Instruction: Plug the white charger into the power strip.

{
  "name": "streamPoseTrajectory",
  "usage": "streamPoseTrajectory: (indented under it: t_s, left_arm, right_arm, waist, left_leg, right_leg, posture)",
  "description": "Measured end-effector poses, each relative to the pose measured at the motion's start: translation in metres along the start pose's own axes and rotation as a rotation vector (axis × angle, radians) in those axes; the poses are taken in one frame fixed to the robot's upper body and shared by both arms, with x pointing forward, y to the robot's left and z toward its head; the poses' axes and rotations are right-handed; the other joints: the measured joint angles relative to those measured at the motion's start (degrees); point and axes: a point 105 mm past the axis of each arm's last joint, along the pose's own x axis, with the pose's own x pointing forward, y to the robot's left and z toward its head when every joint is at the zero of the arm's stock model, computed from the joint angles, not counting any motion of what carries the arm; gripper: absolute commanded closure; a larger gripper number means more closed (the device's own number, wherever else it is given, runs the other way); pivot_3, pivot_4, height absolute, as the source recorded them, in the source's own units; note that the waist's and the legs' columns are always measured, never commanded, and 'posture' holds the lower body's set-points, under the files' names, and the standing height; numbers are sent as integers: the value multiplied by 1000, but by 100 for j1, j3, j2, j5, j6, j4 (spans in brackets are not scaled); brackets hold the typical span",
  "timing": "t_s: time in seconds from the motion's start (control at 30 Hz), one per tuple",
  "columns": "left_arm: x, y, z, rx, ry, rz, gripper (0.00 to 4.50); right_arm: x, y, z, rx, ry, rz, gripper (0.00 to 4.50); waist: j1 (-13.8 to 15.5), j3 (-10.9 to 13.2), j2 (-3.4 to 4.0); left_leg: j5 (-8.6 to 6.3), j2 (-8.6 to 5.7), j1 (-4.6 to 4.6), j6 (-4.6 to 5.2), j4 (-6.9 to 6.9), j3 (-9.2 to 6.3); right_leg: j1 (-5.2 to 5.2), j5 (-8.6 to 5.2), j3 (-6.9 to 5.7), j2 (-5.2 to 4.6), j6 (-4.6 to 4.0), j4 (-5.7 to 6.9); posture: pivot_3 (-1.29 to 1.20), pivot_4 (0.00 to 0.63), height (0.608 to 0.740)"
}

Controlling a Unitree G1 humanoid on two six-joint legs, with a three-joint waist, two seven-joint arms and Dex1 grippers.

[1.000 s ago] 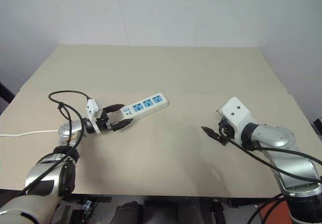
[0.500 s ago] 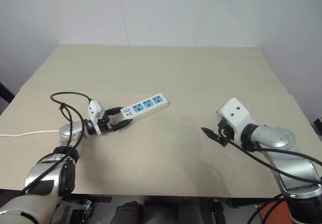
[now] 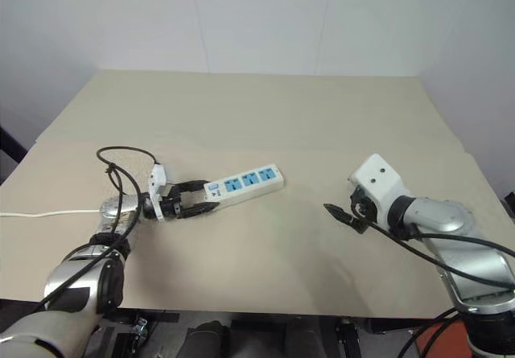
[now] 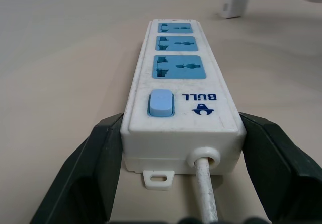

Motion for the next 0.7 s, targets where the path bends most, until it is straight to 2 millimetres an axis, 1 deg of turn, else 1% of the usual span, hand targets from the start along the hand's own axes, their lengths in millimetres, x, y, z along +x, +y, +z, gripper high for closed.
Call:
streamPoseTrajectory:
  t_s: [0.1, 0.27, 0.4, 0.47, 0.6, 0.7]
  left_arm:
    - [9, -12, 0, 27, 5, -102, 1276]
    - [14, -23, -1, 90, 36, -199, 1276]
    - [19, -28, -1, 102, 32, -235, 1276]
    - [20, -29, 0, 105, 33, -243, 1276]
    - [23, -30, 0, 113, 36, -259, 1276]
    - [24, -31, 1, 120, 40, -269, 1276]
  right_arm:
    - [-6, -24, 4, 12, 88, -54, 0]
    - [0, -46, 1, 68, 232, -44, 0]
    - [-1, -62, 16, 14, 328, 13, 0]
    - [3, -63, 17, -38, 375, 59, 0]
    - [16, -60, 9, -190, 471, 182, 0]
    - [26, -60, 7, -243, 513, 245, 0]
  waist:
    - [1, 0, 0]
    - [-12, 0, 1]
    - [2, -1, 7]
    - [0, -2, 8]
    - [5, -2, 8]
    - [2, -2, 9]
  left_leg:
    - [0, 2, 0, 0, 0, -2]
    - [0, 1, -3, 0, 0, 1]
    - [0, 4, -10, 1, -1, 0]
    - [0, 3, -14, 1, 0, 0]
    - [0, 0, -22, 1, 5, 2]
    - [0, 0, -21, 1, 7, 1]
  right_leg:
    - [0, 0, -2, 1, -1, -3]
    - [-5, 0, 1, -2, -1, -4]
    - [-13, 0, -4, -2, -1, -6]
    - [-12, 0, -5, -4, 0, -11]
    - [-17, -1, -6, -9, 3, -9]
    - [-18, 0, -6, -8, 3, -5]
  posture:
    - [0, 150, 740]
    - [0, 150, 740]
    - [0, 150, 740]
    - [0, 150, 740]
    - [0, 150, 740]
    - [0, 150, 740]
